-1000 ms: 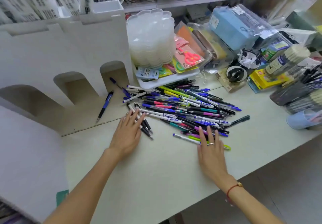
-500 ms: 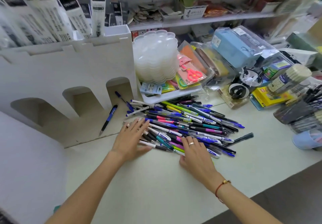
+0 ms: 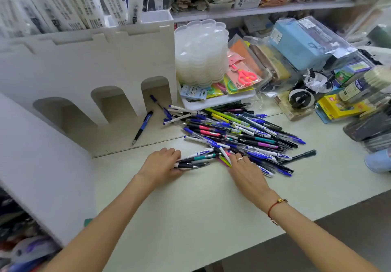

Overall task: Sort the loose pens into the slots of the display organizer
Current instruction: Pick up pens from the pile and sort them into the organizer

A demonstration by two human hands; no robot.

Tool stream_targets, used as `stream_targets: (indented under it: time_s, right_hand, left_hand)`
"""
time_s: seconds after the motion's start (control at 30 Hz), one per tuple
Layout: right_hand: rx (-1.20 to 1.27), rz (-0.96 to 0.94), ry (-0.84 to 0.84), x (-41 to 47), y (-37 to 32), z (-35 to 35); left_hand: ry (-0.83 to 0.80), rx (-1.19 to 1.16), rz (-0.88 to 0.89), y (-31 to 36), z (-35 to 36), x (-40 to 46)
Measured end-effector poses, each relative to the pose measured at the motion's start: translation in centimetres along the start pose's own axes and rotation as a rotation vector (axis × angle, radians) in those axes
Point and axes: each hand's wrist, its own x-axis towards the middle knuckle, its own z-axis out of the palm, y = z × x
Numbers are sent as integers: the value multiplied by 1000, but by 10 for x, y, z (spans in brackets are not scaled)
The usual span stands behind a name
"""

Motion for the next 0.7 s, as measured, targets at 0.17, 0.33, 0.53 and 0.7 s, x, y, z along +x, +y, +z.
stream_targets:
  time_s: [0.17, 0.33, 0.53, 0.7]
  right_hand:
    - [131, 41, -199, -7, -3, -4]
    - [611, 243, -372, -6, -2, -21]
    - [1319, 478, -479, -6, -6, -58]
    - [1648, 589, -538, -3, -32, -71]
  left_hand:
    - [-86, 80, -53, 14, -5, -9]
    - [-132, -10, -156, 12, -4, -16]
    - [-219, -545, -376, 5, -5, -34]
    - [-182, -1405, -530, 14, -9, -55]
